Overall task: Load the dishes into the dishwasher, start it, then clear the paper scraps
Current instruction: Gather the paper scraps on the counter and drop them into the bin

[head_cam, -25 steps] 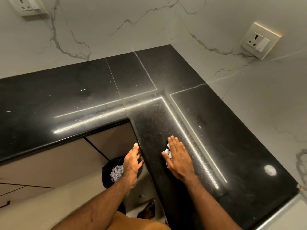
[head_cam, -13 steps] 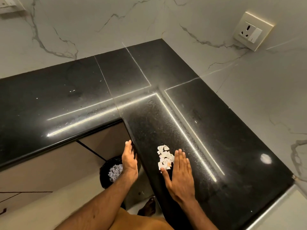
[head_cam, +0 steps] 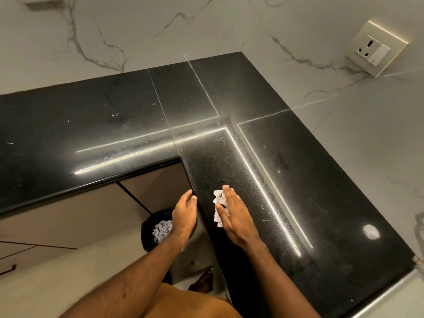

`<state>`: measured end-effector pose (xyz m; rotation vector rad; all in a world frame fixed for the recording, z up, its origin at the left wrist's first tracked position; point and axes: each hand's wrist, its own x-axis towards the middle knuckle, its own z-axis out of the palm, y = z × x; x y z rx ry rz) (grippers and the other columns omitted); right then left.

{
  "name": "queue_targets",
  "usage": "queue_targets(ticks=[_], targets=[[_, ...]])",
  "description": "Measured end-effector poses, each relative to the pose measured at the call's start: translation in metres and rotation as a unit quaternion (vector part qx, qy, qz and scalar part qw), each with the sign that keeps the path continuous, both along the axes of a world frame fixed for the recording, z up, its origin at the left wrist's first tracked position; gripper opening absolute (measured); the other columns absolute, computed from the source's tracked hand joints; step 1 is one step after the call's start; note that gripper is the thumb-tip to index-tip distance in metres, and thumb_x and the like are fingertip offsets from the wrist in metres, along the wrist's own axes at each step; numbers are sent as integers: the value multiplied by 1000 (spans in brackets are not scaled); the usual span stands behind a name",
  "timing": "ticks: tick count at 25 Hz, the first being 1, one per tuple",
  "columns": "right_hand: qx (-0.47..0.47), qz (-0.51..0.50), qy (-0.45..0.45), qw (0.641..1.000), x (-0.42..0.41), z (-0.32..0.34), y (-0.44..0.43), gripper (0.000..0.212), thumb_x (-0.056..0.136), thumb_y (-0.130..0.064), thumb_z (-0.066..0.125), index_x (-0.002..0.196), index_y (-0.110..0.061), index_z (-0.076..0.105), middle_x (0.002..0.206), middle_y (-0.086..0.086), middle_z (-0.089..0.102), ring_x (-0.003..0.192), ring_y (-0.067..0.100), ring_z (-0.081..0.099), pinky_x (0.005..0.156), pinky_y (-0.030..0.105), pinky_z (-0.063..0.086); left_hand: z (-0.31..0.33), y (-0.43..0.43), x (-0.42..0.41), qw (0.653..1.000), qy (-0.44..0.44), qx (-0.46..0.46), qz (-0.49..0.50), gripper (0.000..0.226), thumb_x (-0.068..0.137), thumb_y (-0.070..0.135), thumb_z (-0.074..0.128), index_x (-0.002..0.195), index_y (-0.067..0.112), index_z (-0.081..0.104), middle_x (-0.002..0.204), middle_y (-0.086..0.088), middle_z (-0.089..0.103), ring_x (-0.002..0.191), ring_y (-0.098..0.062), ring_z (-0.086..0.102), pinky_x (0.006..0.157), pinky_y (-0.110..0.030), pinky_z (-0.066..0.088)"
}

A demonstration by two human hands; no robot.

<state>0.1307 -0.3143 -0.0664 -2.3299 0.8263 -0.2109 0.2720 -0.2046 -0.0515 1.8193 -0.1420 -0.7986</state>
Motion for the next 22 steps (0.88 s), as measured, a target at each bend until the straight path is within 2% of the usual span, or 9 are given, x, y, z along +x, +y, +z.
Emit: queue_targets(ticks=[1, 3, 6, 7, 9, 12, 15, 19, 22], targets=[[9, -33, -24, 999, -6, 5, -5, 67, 108, -59, 38, 165, -27, 24, 168, -12, 28, 155, 4, 21, 126, 38, 26, -1, 2, 3, 992, -104, 43, -55, 45, 103, 26, 60, 147, 21, 54, 153, 2, 50, 141, -13, 46, 113, -27, 37], [4, -78, -19, 997, -28, 9, -16, 67, 101, -61, 52, 159, -31, 36, 146, -14, 43, 135, 7, 44, 115, 37, 42, -3, 3, 14, 942, -254, 50, -215, 62, 98, 34, 66, 155, 24, 44, 160, 6, 39, 147, -9, 33, 121, -31, 30], [61, -30, 49, 996, -52, 14, -22, 83, 89, -67, 65, 159, -31, 38, 127, -15, 41, 115, 7, 50, 103, 35, 51, 8, -10, 24, 815, -322, 88, -474, 96, 86, 57, 74, 163, 25, 25, 166, 8, 26, 150, -11, 22, 125, -34, 24], [68, -14, 70, 995, -53, 16, -22, 87, 87, -65, 69, 160, -31, 36, 127, -14, 38, 114, 7, 50, 103, 33, 51, 11, -15, 24, 778, -338, 107, -519, 105, 82, 60, 77, 163, 23, 23, 166, 7, 24, 149, -14, 21, 125, -34, 25], [77, -6, 84, 993, -43, 16, -22, 92, 86, -56, 78, 162, -28, 32, 128, -13, 36, 112, 8, 50, 102, 30, 51, 12, -27, 20, 741, -358, 135, -552, 111, 76, 58, 83, 162, 18, 25, 162, 3, 25, 145, -17, 24, 123, -34, 30], [88, -25, 83, 992, -22, 14, -25, 90, 85, -44, 83, 160, -26, 37, 123, -11, 36, 106, 10, 54, 99, 34, 54, 13, -40, 14, 734, -351, 163, -558, 102, 76, 48, 86, 157, 15, 35, 151, -2, 31, 136, -20, 32, 117, -32, 36], [84, -22, 90, 992, -10, 16, -30, 80, 84, -44, 82, 153, -30, 45, 117, -11, 38, 101, 11, 55, 92, 35, 55, 18, -48, 14, 752, -328, 162, -549, 85, 81, 37, 85, 151, 16, 44, 140, -4, 40, 127, -21, 44, 108, -29, 42], [57, -13, 101, 993, -2, 28, -31, 58, 91, -44, 76, 145, -36, 55, 111, -9, 45, 97, 10, 52, 80, 25, 43, 20, -54, 15, 785, -292, 181, -516, 74, 84, 30, 83, 149, 19, 48, 137, -3, 46, 123, -21, 54, 106, -35, 47], [51, -30, 89, 994, 0, 35, -28, 37, 96, -44, 69, 132, -37, 66, 105, -7, 51, 93, 12, 55, 74, 24, 40, 19, -57, 15, 795, -292, 196, -495, 59, 86, 30, 80, 140, 21, 58, 131, -2, 55, 119, -22, 58, 104, -38, 48]])
